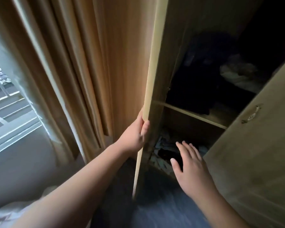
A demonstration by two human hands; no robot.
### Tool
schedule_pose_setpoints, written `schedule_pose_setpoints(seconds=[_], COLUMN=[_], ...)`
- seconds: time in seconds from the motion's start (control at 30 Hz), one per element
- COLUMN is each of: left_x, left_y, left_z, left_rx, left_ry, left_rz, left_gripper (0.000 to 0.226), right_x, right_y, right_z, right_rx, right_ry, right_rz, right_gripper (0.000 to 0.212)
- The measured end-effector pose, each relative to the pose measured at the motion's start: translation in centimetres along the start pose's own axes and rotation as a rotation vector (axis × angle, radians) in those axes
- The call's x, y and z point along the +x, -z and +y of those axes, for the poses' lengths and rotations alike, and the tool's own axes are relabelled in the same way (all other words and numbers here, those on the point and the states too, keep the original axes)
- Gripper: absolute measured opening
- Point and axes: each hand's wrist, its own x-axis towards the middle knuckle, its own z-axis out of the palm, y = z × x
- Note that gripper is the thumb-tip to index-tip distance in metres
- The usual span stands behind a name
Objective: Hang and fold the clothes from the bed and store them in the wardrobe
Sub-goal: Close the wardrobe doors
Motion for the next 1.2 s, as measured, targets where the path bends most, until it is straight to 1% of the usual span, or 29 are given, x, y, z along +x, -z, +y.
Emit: schedule_pose_setpoints(seconds=[0.03, 0.13, 0.2, 0.3, 0.4, 0.5, 0.63, 0.77, 0.83, 0.9, 1.0, 1.13, 1.2], left_x=[-0.1, 1.1, 2.9, 6.1, 10.4, 15.0, 19.8, 23.7, 25.3, 26.4, 27.8, 28.8, 28.9], left_y=[-1.4, -5.7, -8.6, -13.5, -19.2, -24.5, -29.0, -31.3, -32.0, -32.4, -33.1, -33.4, -33.1], left_z=[1.0, 2.9, 3.8, 6.3, 8.6, 10.2, 11.0, 10.8, 11.0, 11.4, 11.7, 11.6, 11.6], left_rx=[-0.006, 0.097, 0.153, 0.145, 0.16, 0.166, 0.147, 0.189, 0.197, 0.192, 0.195, 0.187, 0.217], left_ry=[-0.028, -0.131, -0.157, -0.209, -0.235, -0.248, -0.193, -0.194, -0.154, -0.112, -0.063, -0.036, -0.065], left_rz=[-0.036, -0.157, -0.25, -0.281, -0.235, -0.208, -0.124, -0.085, -0.081, -0.081, -0.058, -0.034, -0.048], left_gripper=[0.058, 0.089, 0.1, 0.1, 0.098, 0.094, 0.085, 0.093, 0.097, 0.101, 0.101, 0.1, 0.101], right_x=[-0.3, -1.5, -2.3, -3.1, -2.8, -1.6, 0.8, 3.8, 4.9, 5.6, 6.5, 7.7, 8.0], right_y=[0.4, 1.8, 2.9, 4.4, 5.6, 6.8, 8.2, 8.3, 8.0, 7.7, 7.5, 7.6, 7.7], right_z=[0.9, 3.9, 6.3, 10.7, 15.4, 20.1, 25.2, 29.6, 31.1, 31.9, 33.0, 33.8, 33.7], right_rx=[0.005, 0.035, 0.049, 0.034, -0.011, -0.061, -0.077, -0.083, -0.084, -0.074, -0.064, -0.036, -0.019], right_ry=[-0.021, -0.121, -0.206, -0.293, -0.371, -0.391, -0.382, -0.353, -0.336, -0.32, -0.298, -0.285, -0.284], right_rz=[0.029, 0.109, 0.136, 0.191, 0.173, 0.159, 0.093, 0.075, 0.041, 0.022, 0.002, 0.014, 0.027], right_gripper=[0.06, 0.054, 0.053, 0.054, 0.064, 0.075, 0.081, 0.077, 0.072, 0.071, 0.069, 0.077, 0.078])
